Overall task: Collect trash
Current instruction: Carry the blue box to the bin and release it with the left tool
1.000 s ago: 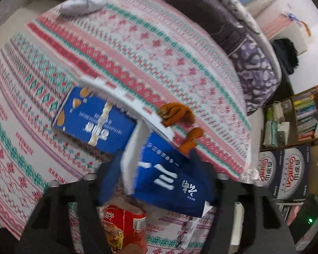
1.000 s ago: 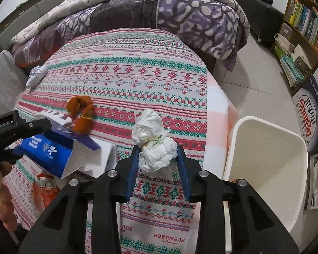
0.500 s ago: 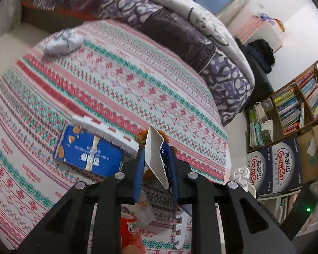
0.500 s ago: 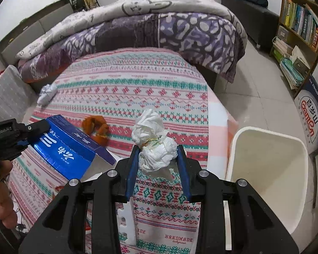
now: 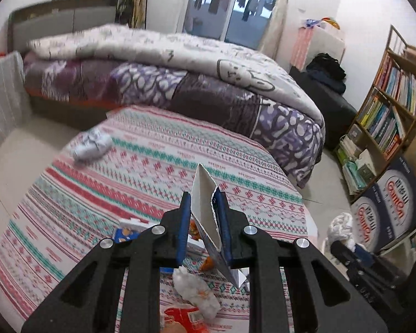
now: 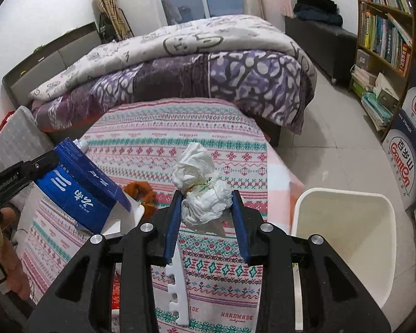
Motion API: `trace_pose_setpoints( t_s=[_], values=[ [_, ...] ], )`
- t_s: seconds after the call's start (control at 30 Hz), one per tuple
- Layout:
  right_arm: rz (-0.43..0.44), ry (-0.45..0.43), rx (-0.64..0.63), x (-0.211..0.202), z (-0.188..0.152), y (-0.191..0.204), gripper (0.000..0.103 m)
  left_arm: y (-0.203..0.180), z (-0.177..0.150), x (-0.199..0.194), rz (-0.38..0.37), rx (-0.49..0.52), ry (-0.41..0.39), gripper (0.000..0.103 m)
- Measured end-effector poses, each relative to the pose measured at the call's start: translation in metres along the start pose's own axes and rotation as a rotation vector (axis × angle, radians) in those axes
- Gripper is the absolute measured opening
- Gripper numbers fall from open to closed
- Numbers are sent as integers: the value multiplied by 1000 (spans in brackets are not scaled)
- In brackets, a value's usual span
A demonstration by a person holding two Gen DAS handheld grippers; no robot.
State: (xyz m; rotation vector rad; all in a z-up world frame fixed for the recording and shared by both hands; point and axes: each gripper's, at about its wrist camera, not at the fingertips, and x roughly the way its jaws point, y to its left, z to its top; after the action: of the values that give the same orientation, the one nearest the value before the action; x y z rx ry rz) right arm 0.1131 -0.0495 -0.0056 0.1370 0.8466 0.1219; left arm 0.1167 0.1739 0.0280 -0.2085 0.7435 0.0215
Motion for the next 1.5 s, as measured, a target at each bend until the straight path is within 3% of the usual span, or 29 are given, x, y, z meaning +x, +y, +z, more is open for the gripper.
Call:
trace_pose_setpoints(
  t_s=[0.37, 0.93, 1.03, 1.1, 1.17, 1.5],
  values=[
    [-30, -36, 31, -19, 0, -25, 33, -17, -4, -18, 25, 69, -70, 20],
    [-136, -44, 204, -56, -11, -116, 34, -79, -23, -48, -57, 179, -101, 20],
    [-168, -36, 245, -61, -15, -134, 38, -93, -26, -50, -101, 175, -81, 20],
    [-186, -42, 274, -66, -19, -147, 52, -109, -28, -51, -125, 185, -75, 20],
    [-204, -60, 304, -74, -22, -160, 59, -123, -32, -53, -141, 201, -74, 20],
    [-261, -117, 438, -108, -35, -215, 69, -203, -58, -49, -227, 281, -29, 20]
  ],
)
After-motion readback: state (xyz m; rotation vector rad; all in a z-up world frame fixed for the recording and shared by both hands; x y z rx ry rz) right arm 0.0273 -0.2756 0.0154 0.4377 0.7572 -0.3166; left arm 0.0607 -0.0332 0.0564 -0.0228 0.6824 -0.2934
